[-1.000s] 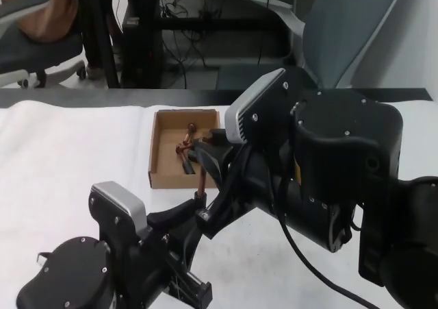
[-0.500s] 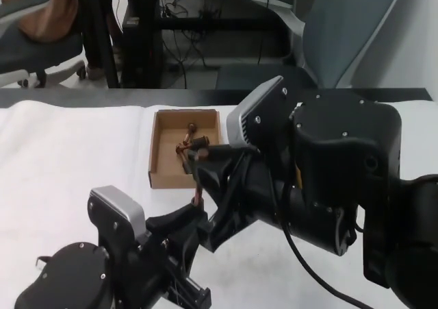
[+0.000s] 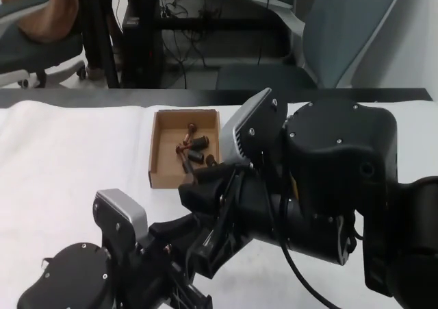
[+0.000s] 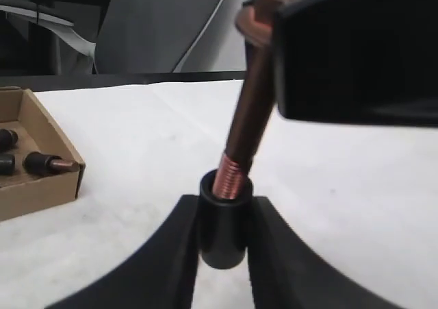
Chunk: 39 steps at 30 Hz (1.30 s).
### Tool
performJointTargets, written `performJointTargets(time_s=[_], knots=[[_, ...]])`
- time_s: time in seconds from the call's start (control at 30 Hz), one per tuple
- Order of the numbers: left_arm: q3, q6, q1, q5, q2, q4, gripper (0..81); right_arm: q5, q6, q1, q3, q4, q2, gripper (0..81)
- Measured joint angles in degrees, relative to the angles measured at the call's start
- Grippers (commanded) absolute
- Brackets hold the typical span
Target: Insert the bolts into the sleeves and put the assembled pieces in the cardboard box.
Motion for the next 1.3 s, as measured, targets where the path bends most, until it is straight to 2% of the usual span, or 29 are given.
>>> performJointTargets(time_s=[0.43,0.5,0.57,0.67,0.7,0.73,1.1,1.3], knots=[[0.0,-0.4,-0.2,3.4,0.0,1.0,1.8,1.3,-3.5,0.3,0.0,3.8,0.0,0.4],[0.0,-0.4,-0.2,3.9,0.0,0.3,1.8,1.7,-3.8,0.3,0.2,5.2,0.0,8.0],[-0.2,-0.7,-0.2,4.5,0.0,-0.1,1.8,1.8,-3.8,0.3,0.5,6.1,0.2,25.6],[-0.2,-1.5,-0.2,5.2,0.0,0.0,1.8,1.8,-4.0,0.3,0.5,6.3,0.2,57.3],[-0.2,-1.6,-0.2,5.3,0.0,0.0,1.8,1.8,-3.7,0.3,0.5,6.2,0.2,65.1],[-0.2,-1.7,-0.2,5.5,0.0,0.1,1.8,1.8,-3.5,0.3,0.5,6.1,0.2,69.2],[-0.3,-1.7,-0.1,6.0,0.0,1.6,1.8,2.5,-3.2,0.2,0.3,0.9,-4.6,70.0],[-3.1,-2.8,2.0,6.6,0.0,5.7,1.8,11.7,-11.3,0.2,-3.9,0.3,-12.9,70.0]])
